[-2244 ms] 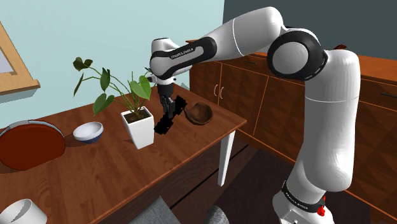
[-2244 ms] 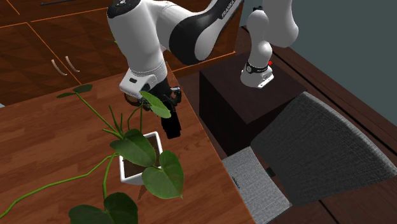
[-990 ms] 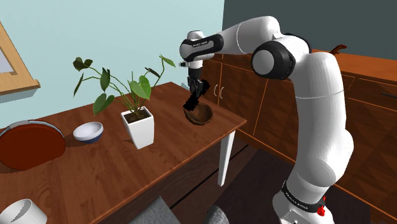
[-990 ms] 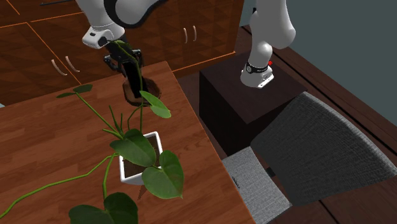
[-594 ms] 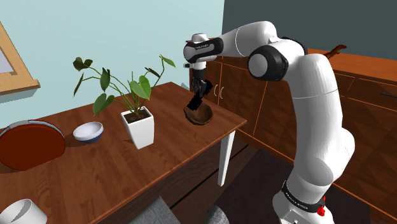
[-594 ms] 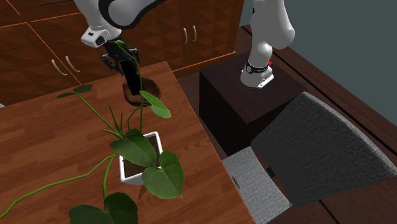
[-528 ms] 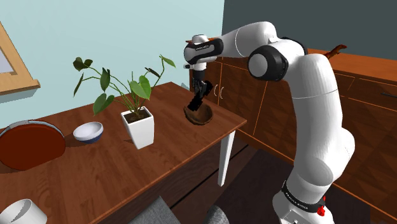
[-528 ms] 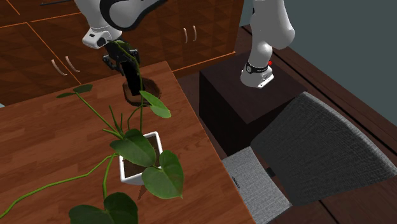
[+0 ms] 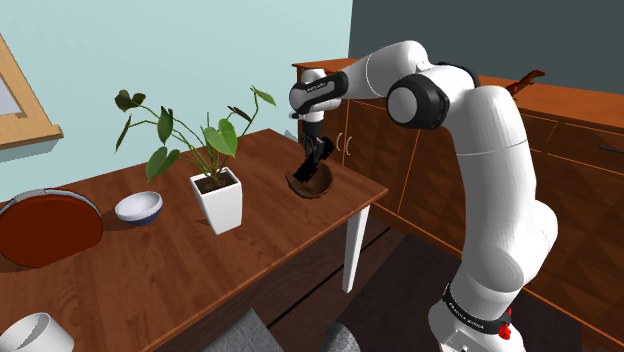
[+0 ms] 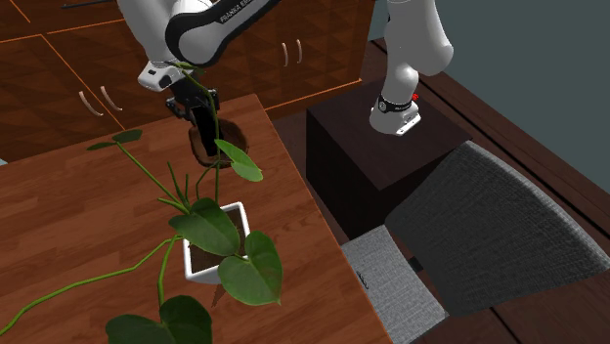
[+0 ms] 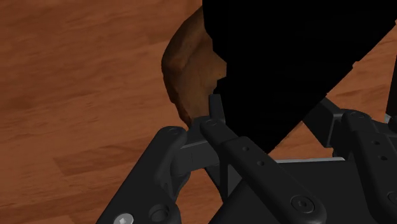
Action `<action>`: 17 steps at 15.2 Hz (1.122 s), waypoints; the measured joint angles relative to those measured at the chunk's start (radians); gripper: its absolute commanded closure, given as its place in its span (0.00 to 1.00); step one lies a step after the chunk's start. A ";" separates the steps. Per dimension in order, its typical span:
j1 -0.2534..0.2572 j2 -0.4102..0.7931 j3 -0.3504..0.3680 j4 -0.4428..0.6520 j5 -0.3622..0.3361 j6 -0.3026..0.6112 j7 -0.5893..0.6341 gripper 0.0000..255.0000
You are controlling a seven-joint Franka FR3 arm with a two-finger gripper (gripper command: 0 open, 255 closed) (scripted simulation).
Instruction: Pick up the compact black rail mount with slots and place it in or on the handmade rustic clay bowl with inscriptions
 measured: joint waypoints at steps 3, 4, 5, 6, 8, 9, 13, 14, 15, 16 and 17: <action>0.002 0.013 0.002 -0.022 0.002 0.035 0.001 1.00; 0.001 0.014 0.001 -0.023 0.002 0.043 0.000 1.00; 0.001 0.014 0.001 -0.024 0.002 0.046 -0.001 1.00; 0.000 0.015 0.001 -0.024 0.002 0.048 -0.001 1.00; 0.000 0.015 0.000 -0.024 0.002 0.049 -0.001 1.00; 0.000 0.017 0.001 -0.021 0.002 0.047 -0.001 1.00; 0.001 0.019 0.002 -0.024 0.003 0.046 -0.001 0.00; 0.001 0.020 0.002 -0.024 0.003 0.046 -0.001 0.00; 0.001 0.021 0.002 -0.023 0.003 0.046 -0.001 0.00; 0.001 0.021 0.002 -0.023 0.003 0.046 -0.001 0.00; 0.001 0.020 0.002 -0.026 0.003 0.047 -0.001 0.00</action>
